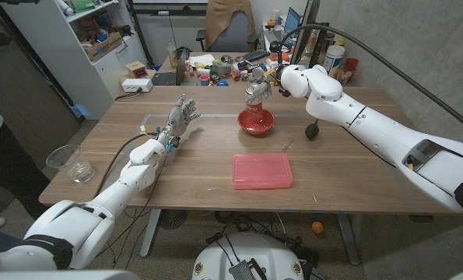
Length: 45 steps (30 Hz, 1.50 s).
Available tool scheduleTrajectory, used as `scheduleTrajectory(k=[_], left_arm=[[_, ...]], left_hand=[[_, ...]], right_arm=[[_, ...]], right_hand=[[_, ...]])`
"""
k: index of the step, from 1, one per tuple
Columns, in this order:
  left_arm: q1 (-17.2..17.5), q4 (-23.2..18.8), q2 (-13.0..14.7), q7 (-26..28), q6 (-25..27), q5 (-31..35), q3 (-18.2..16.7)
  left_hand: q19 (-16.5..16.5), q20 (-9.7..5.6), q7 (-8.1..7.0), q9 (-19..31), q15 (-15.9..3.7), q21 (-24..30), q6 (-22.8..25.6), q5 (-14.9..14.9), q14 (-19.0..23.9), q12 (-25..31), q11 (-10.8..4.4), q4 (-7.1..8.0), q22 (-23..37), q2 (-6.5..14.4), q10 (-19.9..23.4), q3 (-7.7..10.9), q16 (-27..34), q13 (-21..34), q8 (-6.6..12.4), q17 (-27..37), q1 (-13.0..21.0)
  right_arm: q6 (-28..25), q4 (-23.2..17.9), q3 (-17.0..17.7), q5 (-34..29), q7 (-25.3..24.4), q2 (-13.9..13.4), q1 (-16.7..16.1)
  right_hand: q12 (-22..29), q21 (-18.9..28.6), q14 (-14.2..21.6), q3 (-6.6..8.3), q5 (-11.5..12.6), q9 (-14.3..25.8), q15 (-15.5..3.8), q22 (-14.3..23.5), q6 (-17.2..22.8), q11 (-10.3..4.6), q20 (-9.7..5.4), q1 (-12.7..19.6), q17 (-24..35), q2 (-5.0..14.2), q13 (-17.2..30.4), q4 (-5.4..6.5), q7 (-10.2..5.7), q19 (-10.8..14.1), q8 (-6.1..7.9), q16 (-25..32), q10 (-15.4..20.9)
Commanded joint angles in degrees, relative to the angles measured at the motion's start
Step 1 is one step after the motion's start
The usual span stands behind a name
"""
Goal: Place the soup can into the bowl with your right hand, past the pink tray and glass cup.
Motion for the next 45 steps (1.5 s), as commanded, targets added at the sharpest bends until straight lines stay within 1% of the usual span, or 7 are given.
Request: scheduleTrajectory(k=[1,10,16,29,33,38,45], left_arm=[[-1.15,1.92,-0.67,-0.92,-0.61,0.08,0.30],[-1.81,2.65,-0.87,-0.73,-0.70,1.08,0.97],[-1.85,2.74,-0.98,-0.79,-0.60,1.06,1.02],[-1.61,2.70,-0.85,-0.74,-0.59,0.88,0.83],[-1.92,3.60,-1.03,-0.97,-0.82,0.93,0.87],[-1.95,3.96,-1.04,-1.07,-0.98,0.94,0.82],[-1.63,3.22,-0.67,-0.93,-0.52,1.01,0.87]], left_hand=[[-17.35,0.62,0.30,0.22,0.18,-0.20,-15.54,0.18,-16.35,0.17,0.21,0.29,0.08,7.31,-17.20,-0.31,0.19,0.20,0.34,0.16,-0.10],[-17.40,0.60,0.21,0.22,0.15,-0.27,-15.58,0.19,-16.38,0.16,0.28,0.29,0.08,7.29,-17.24,-0.38,0.19,0.20,0.33,0.16,-0.11],[-17.42,0.59,0.20,0.22,0.17,-0.31,-15.62,0.19,-16.46,0.12,0.35,0.29,0.08,7.28,-17.35,-0.43,0.16,0.20,0.31,0.17,-0.11],[-17.50,0.63,0.22,0.22,0.14,-0.41,-15.68,0.21,-16.54,0.13,0.40,0.29,0.09,7.27,-17.37,-0.52,0.14,0.21,0.30,0.17,-0.12],[-17.40,0.57,0.25,0.22,0.15,-0.39,-15.66,0.21,-16.52,0.14,0.41,0.29,0.09,7.27,-17.36,-0.54,0.15,0.21,0.31,0.17,-0.12],[-17.47,0.61,0.25,0.22,0.14,-0.44,-15.65,0.22,-16.55,0.14,0.41,0.29,0.09,7.28,-17.39,-0.58,0.15,0.21,0.31,0.17,-0.12],[-17.39,0.61,0.27,0.22,0.14,-0.44,-15.64,0.23,-16.54,0.14,0.39,0.29,0.10,7.29,-17.41,-0.61,0.16,0.21,0.32,0.17,-0.12]], right_arm=[[0.93,5.96,-2.15,0.94,-0.40,1.28,2.14],[1.71,9.19,-2.74,4.47,1.43,1.40,2.81],[1.83,9.89,-3.36,5.08,0.90,1.50,3.12],[3.44,13.19,-4.80,6.70,-0.71,2.79,3.81],[3.54,14.04,-5.22,6.99,-1.13,3.18,3.94],[3.69,14.67,-5.55,7.43,-1.69,3.30,3.84],[4.01,14.98,-5.56,8.26,-2.82,3.12,3.18]], right_hand=[[4.94,0.56,0.16,-0.37,-0.18,0.02,-0.33,-0.02,9.16,-3.86,-2.03,20.19,0.22,20.17,11.70,0.01,3.73,-0.04,0.18,-0.15,4.37],[4.95,0.73,0.30,-0.41,-0.14,-0.10,-0.38,-0.19,9.43,-3.73,-2.06,20.32,0.43,20.29,11.53,-0.01,3.80,0.00,0.16,-0.17,4.51],[4.97,0.82,0.28,-0.45,-0.15,-0.13,-0.38,-0.30,9.69,-3.75,-2.06,20.42,0.49,20.28,11.49,-0.06,3.85,-0.01,0.20,-0.27,4.56],[4.98,0.99,0.19,-0.60,-0.16,-0.23,-0.35,-0.53,9.87,-3.78,-2.04,20.42,0.62,20.29,11.38,0.00,3.86,-0.18,0.10,-0.52,4.56],[5.05,1.05,0.17,-0.64,-0.17,-0.27,-0.36,-0.58,9.96,-3.61,-2.04,20.42,0.61,20.33,11.48,0.03,3.85,-0.21,0.08,-0.64,4.54],[5.07,1.11,0.17,-0.69,-0.17,-0.26,-0.34,-0.63,9.97,-3.70,-2.04,20.39,0.62,20.37,11.48,0.08,3.82,-0.26,0.05,-0.71,4.51],[5.13,1.19,0.20,-0.75,-0.16,-0.11,-0.34,-0.71,9.96,-3.69,-2.04,20.35,0.68,20.42,11.52,0.15,3.77,-0.34,0.09,-0.80,4.53]])
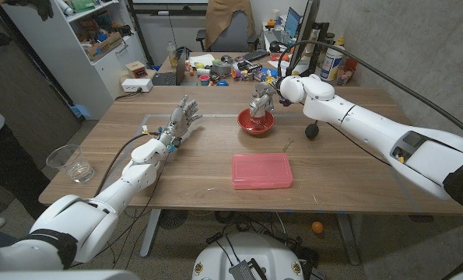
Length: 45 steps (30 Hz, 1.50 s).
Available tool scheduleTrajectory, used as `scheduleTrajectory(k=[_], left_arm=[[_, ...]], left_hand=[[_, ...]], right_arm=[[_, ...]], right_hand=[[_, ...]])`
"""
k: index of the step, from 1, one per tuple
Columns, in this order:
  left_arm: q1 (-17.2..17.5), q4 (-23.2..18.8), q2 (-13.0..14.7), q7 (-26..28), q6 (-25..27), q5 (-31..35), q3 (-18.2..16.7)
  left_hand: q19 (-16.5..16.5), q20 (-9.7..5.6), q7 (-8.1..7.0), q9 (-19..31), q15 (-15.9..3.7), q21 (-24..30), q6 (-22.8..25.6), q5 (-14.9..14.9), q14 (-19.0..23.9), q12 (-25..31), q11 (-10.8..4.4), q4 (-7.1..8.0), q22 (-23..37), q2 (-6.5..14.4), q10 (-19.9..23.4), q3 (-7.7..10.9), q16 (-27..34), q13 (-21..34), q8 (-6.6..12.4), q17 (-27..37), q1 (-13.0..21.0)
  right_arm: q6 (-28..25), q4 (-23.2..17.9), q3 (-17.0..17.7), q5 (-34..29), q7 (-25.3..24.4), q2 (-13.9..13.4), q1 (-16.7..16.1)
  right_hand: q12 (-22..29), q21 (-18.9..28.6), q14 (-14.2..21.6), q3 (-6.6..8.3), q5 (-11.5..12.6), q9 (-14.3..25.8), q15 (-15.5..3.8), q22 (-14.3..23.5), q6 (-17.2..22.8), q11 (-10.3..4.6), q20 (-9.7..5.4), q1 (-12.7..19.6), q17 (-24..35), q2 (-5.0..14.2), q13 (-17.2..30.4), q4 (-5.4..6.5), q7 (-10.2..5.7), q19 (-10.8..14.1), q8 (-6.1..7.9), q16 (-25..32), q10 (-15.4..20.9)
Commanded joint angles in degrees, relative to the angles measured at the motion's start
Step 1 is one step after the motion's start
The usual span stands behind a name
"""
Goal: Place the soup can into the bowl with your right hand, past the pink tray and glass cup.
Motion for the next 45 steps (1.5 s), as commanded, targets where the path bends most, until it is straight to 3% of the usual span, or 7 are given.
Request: scheduleTrajectory(k=[1,15,22,27,32,41,45], left_arm=[[0.23,-0.26,0.34,0.05,0.38,0.09,0.02],[0.61,-1.36,0.82,0.33,1.12,0.10,0.07],[0.48,-1.26,0.69,0.13,0.97,0.13,0.16],[0.77,-1.80,0.79,0.30,0.92,0.07,0.08],[1.18,-2.52,1.07,0.49,1.02,0.00,0.00],[1.58,-3.23,1.28,0.64,1.06,-0.04,-0.01],[1.72,-3.66,1.40,0.76,1.11,-0.04,-0.03]], left_hand=[[-17.35,0.58,0.30,0.22,0.15,-0.04,-15.63,0.23,-16.54,0.13,0.41,-0.02,0.11,7.29,-17.44,-0.31,0.16,0.21,0.33,0.17,-0.12],[-17.43,0.65,0.25,0.22,0.16,-0.15,-15.67,0.26,-16.58,0.14,0.42,-0.02,0.12,7.31,-17.45,-0.38,0.16,0.21,0.32,0.17,-0.12],[-17.39,0.66,0.25,0.22,0.12,-0.16,-15.72,0.26,-16.60,0.14,0.42,-0.01,0.12,7.31,-17.46,-0.43,0.15,0.21,0.30,0.17,-0.13],[-17.51,0.65,0.25,0.22,0.14,-0.23,-15.78,0.27,-16.61,0.12,0.51,-0.01,0.12,7.31,-17.53,-0.46,0.15,0.21,0.28,0.17,-0.13],[-17.44,0.62,0.22,0.22,0.13,-0.24,-15.76,0.28,-16.60,0.15,0.45,-0.02,0.13,7.29,-17.48,-0.50,0.16,0.21,0.30,0.17,-0.13],[-17.39,0.65,0.22,0.22,0.11,-0.27,-15.77,0.29,-16.61,0.13,0.38,-0.02,0.13,7.26,-17.56,-0.58,0.17,0.21,0.30,0.17,-0.13],[-17.37,0.64,0.23,0.22,0.10,-0.27,-15.77,0.30,-16.60,0.14,0.37,-0.03,0.13,7.26,-17.55,-0.60,0.17,0.21,0.30,0.17,-0.13]], right_arm=[[0.74,1.43,-0.55,1.72,-2.07,0.22,-0.59],[0.93,2.55,-1.31,2.28,-2.49,0.26,-0.85],[0.58,1.76,-1.68,1.70,-1.99,-0.23,-0.75],[0.31,1.68,-1.71,2.52,0.28,-0.22,-0.26],[-0.07,0.95,-1.82,1.96,0.01,-0.68,-0.49],[-0.96,-0.61,-1.80,0.99,0.43,-1.39,-0.83],[-1.45,-1.23,-1.73,0.70,1.01,-1.65,-0.91]], right_hand=[[2.78,0.31,0.24,-0.23,-0.19,0.31,-0.33,0.08,9.46,-3.78,-2.25,20.27,0.18,20.49,11.40,0.25,3.69,-0.15,0.26,-0.39,4.42],[2.86,0.52,0.30,-0.39,-0.21,0.27,-0.33,-0.04,9.34,-3.84,-2.20,20.21,0.35,20.49,11.46,0.33,3.62,-0.28,0.09,-0.54,4.34],[2.01,0.31,-0.41,-0.78,-0.25,-0.40,-0.40,-0.26,6.90,-4.31,-2.20,19.87,0.26,19.88,10.71,0.34,2.97,-1.28,-1.44,-1.16,3.14],[1.24,0.31,-1.48,-0.87,-0.21,-1.78,-0.54,-0.29,1.30,-4.35,-2.14,19.93,0.27,19.72,10.08,0.11,2.14,-2.57,-5.27,-2.11,1.31],[1.10,0.24,-2.76,-3.75,0.07,-3.03,-0.36,-0.33,-0.02,-4.74,-1.93,16.66,0.21,15.83,9.99,0.98,1.69,-4.59,-7.56,-3.19,-0.34],[-3.45,0.96,-3.58,-5.68,2.29,-7.28,-0.37,-0.38,-14.98,-4.69,-2.19,16.34,0.61,15.80,5.90,1.31,-2.08,-5.13,-17.48,-3.78,-5.49],[-6.47,1.08,-3.76,-6.64,2.56,-8.85,-0.32,-0.42,-18.58,-5.29,-2.07,15.80,0.76,15.35,4.47,1.59,-2.61,-5.44,-18.09,-3.69,-9.51]])
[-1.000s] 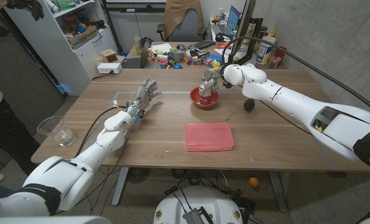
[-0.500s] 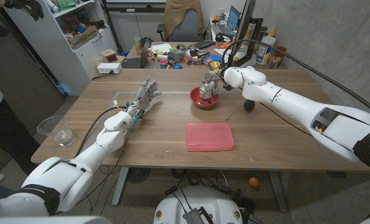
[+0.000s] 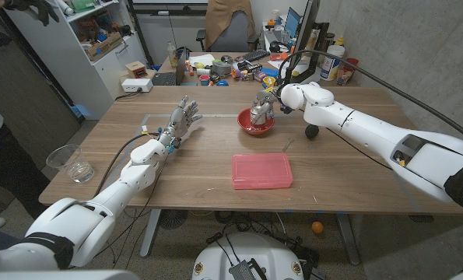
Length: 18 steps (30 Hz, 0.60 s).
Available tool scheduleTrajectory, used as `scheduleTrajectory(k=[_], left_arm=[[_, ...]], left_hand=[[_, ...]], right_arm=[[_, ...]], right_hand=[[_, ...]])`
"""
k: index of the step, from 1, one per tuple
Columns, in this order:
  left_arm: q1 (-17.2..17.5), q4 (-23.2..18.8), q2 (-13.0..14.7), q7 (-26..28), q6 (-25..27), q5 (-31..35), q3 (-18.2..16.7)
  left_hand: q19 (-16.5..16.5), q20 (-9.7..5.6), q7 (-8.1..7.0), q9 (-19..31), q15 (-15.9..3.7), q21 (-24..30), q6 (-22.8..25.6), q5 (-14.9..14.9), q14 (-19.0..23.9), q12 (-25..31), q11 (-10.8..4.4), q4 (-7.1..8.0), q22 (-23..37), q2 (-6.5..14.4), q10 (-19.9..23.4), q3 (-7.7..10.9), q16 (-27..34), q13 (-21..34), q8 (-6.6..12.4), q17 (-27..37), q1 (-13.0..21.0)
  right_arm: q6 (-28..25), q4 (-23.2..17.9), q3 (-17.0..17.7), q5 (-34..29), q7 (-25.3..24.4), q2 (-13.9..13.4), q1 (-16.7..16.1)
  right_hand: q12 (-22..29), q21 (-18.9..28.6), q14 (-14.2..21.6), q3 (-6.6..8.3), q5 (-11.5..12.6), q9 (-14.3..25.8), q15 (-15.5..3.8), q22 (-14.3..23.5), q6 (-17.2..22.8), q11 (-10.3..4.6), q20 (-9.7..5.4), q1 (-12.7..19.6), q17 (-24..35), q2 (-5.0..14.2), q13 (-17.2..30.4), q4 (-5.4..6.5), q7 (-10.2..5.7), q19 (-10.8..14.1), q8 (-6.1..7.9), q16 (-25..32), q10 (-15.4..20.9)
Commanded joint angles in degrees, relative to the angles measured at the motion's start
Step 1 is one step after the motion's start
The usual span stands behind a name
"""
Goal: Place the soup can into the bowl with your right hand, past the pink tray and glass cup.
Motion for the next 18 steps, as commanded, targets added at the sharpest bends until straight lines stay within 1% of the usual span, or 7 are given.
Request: scheduleTrajectory(k=[1,3,6,12,13,16,18], left_arm=[[0.51,-1.14,0.34,0.30,0.12,-0.10,-0.10],[0.57,-1.32,0.41,0.36,0.16,-0.06,-0.08],[0.69,-1.56,0.46,0.48,0.14,-0.03,-0.07],[1.06,-2.43,0.73,0.63,0.34,-0.09,-0.08],[1.12,-2.58,0.78,0.69,0.36,-0.06,-0.07],[1.23,-2.84,0.85,0.78,0.39,-0.07,-0.08],[1.32,-2.98,0.91,0.78,0.40,-0.10,-0.09]], left_hand=[[-17.07,0.37,0.24,0.22,0.09,-0.07,-15.78,0.30,-16.62,0.14,0.38,0.22,0.14,7.26,-17.55,-0.37,0.17,0.21,0.30,0.17,-0.13],[-17.09,0.37,0.26,0.22,0.12,-0.09,-15.81,0.31,-16.64,0.13,0.44,0.22,0.14,7.26,-17.56,-0.39,0.16,0.21,0.29,0.17,-0.13],[-17.07,0.35,0.23,0.22,0.12,-0.10,-15.80,0.31,-16.62,0.14,0.40,0.21,0.14,7.26,-17.55,-0.41,0.17,0.21,0.29,0.17,-0.12],[-17.08,0.41,0.22,0.22,0.16,-0.14,-15.75,0.33,-16.59,0.16,0.44,0.20,0.14,7.25,-17.53,-0.46,0.18,0.21,0.32,0.17,-0.11],[-17.05,0.43,0.21,0.22,0.16,-0.13,-15.74,0.33,-16.59,0.16,0.46,0.20,0.14,7.25,-17.52,-0.46,0.18,0.21,0.32,0.17,-0.11],[-17.06,0.45,0.18,0.22,0.16,-0.16,-15.76,0.34,-16.58,0.16,0.42,0.20,0.14,7.25,-17.52,-0.48,0.19,0.21,0.32,0.17,-0.10],[-17.10,0.46,0.19,0.22,0.18,-0.18,-15.78,0.34,-16.59,0.16,0.41,0.19,0.14,7.25,-17.54,-0.50,0.18,0.21,0.31,0.17,-0.10]], right_arm=[[-1.35,-1.87,-0.02,-1.11,1.18,-0.83,-0.38],[-1.49,-2.06,0.07,-1.07,1.52,-0.93,-0.43],[-1.73,-2.20,0.11,-1.00,2.24,-1.01,-0.38],[-1.91,-2.70,-0.02,-1.26,3.30,-1.32,-0.28],[-1.98,-2.86,0.03,-1.26,3.40,-1.40,-0.34],[-2.52,-3.49,-0.34,-2.26,3.80,-1.62,-0.31],[-2.55,-3.83,-0.29,-2.40,4.03,-1.76,-0.37]], right_hand=[[-3.03,0.47,-0.31,-1.08,0.52,-1.44,0.19,0.07,-2.96,-0.40,-4.47,11.00,0.26,11.15,-0.26,0.44,-0.33,-0.42,-0.36,0.38,-4.30],[-4.60,0.39,-0.43,-1.99,0.60,-2.05,0.23,-0.04,-4.06,-0.27,-4.37,9.96,0.25,10.40,-0.99,0.91,-0.72,-0.61,-0.39,0.28,-6.73],[-7.01,0.48,-0.81,-2.85,0.91,-2.85,0.15,-0.14,-5.03,-1.19,-4.38,9.31,-0.56,9.85,-2.18,1.23,-0.77,-0.32,-0.21,-0.45,-10.58],[-9.94,0.29,-2.13,-3.80,1.24,-3.72,0.28,-0.40,-5.50,-1.54,-4.28,8.21,-2.56,9.79,-4.12,1.98,-0.74,0.02,0.05,-2.25,-14.70],[-10.57,-0.17,-3.45,-4.41,1.18,-3.90,0.36,-0.67,-5.97,-1.81,-4.22,7.08,-3.50,9.40,-4.66,2.59,-0.73,-0.14,-0.04,-3.26,-15.41],[-13.21,-3.78,-14.60,-6.83,1.36,-4.46,0.35,-0.82,-7.22,-1.42,-4.34,2.47,-9.29,6.92,-7.44,5.27,-0.58,0.14,0.04,-6.09,-17.96],[-14.10,-6.52,-19.87,-7.54,1.70,-4.51,0.46,-1.13,-7.48,-1.48,-4.33,1.20,-11.89,5.91,-8.51,6.28,-0.53,-0.07,0.17,-5.98,-18.98]])
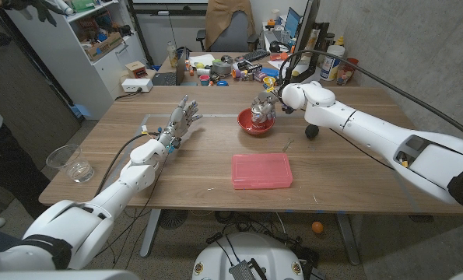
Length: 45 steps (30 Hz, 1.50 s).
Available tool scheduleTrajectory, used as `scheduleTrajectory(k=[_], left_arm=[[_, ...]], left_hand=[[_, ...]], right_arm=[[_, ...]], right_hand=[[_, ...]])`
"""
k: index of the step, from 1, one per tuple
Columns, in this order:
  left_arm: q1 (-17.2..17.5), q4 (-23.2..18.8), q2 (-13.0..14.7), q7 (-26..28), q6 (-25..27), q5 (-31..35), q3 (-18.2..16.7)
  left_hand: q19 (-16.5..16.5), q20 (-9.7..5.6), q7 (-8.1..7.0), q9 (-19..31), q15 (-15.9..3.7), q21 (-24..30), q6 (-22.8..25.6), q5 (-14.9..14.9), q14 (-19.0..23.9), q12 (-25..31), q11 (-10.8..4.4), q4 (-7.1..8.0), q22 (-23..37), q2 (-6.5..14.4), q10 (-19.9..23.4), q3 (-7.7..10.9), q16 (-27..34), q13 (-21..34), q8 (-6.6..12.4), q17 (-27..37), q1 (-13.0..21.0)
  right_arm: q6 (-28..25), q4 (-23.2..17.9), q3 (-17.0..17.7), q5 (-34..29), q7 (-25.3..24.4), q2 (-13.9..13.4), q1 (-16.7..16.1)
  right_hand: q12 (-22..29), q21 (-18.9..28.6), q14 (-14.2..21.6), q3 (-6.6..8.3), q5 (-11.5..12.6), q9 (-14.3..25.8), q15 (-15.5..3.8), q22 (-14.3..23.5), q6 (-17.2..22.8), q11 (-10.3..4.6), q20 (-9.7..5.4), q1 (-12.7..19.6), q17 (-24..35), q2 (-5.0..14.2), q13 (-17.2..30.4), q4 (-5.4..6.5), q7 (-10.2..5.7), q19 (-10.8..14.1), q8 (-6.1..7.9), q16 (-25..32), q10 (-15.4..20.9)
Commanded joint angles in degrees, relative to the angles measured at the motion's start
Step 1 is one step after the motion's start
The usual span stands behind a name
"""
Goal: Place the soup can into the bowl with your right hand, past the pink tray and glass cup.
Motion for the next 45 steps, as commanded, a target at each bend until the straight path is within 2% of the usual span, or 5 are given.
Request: scheduleTrajectory(k=[1,11,19,32,45], left_arm=[[0.56,-1.28,0.42,0.33,0.23,-0.04,-0.03],[0.57,-1.19,0.48,0.22,0.26,-0.14,-0.05],[0.20,-0.64,0.35,-0.20,0.21,-0.13,0.04],[0.56,-1.66,0.76,-0.07,0.54,-0.17,-0.02],[1.78,-4.18,1.45,0.92,1.17,-0.17,-0.06]], left_hand=[[-17.39,0.16,0.19,0.22,0.18,-0.19,-15.78,0.34,-16.60,0.16,0.44,-0.05,0.14,7.25,-17.55,-0.26,0.18,0.21,0.31,0.17,-0.09],[-17.25,0.09,0.06,0.22,0.14,-0.20,-15.77,0.36,-16.50,0.18,0.43,-0.09,0.13,7.23,-17.51,-0.32,0.21,0.21,0.32,0.16,-0.05],[-17.18,0.16,-0.01,0.22,0.12,-0.24,-15.82,0.39,-16.46,0.19,0.55,-0.11,0.12,7.23,-17.48,-0.35,0.22,0.21,0.31,0.15,0.00],[-17.06,0.18,-0.06,0.22,0.14,-0.29,-15.84,0.43,-16.36,0.19,0.57,-0.12,0.11,7.25,-17.50,-0.39,0.24,0.21,0.31,0.14,0.03],[-16.99,0.31,0.01,0.22,0.23,-0.35,-15.76,0.49,-16.31,0.24,0.62,-0.09,0.10,7.32,-17.36,-0.40,0.25,0.21,0.35,0.14,0.03]], right_arm=[[-1.04,-1.68,-0.24,-1.41,1.73,-0.73,-0.11],[-1.55,-3.11,-0.42,-3.14,2.84,-1.23,-0.17],[-1.31,-4.04,0.25,-3.83,1.89,-1.66,-0.92],[-1.71,-6.70,1.11,-6.00,1.11,-2.67,-2.08],[-0.41,-10.29,3.96,-6.32,-2.34,-4.52,-5.08]], right_hand=[[-2.22,-5.24,-11.27,-1.88,0.98,-0.11,0.29,-0.22,-0.77,0.33,-4.26,-4.77,-5.66,-3.59,-2.37,2.51,0.11,0.16,0.62,-0.59,-2.61],[-3.77,-13.25,-23.11,-8.08,1.91,-0.27,2.49,-1.09,-3.33,0.26,-2.86,-12.02,-10.33,-9.66,-3.49,5.78,0.12,-1.26,0.34,0.25,-9.04],[-3.64,-18.75,-27.48,-13.95,4.00,-0.33,5.43,-1.06,-3.46,1.02,3.55,-18.83,-12.38,-10.38,-3.64,8.10,0.58,-3.63,0.60,0.39,-11.07],[-3.55,-34.87,-40.97,-18.39,7.77,-0.43,10.28,-0.70,-4.29,0.36,19.95,-22.43,-14.06,-6.09,-3.79,9.29,-0.02,-23.92,0.62,0.22,-15.21],[-4.52,-44.24,-57.81,-22.48,9.19,-0.43,16.00,-0.39,-10.63,-0.11,21.08,-25.32,-14.43,-3.71,-3.84,9.62,-1.44,-37.83,-0.22,-0.25,-24.92]])
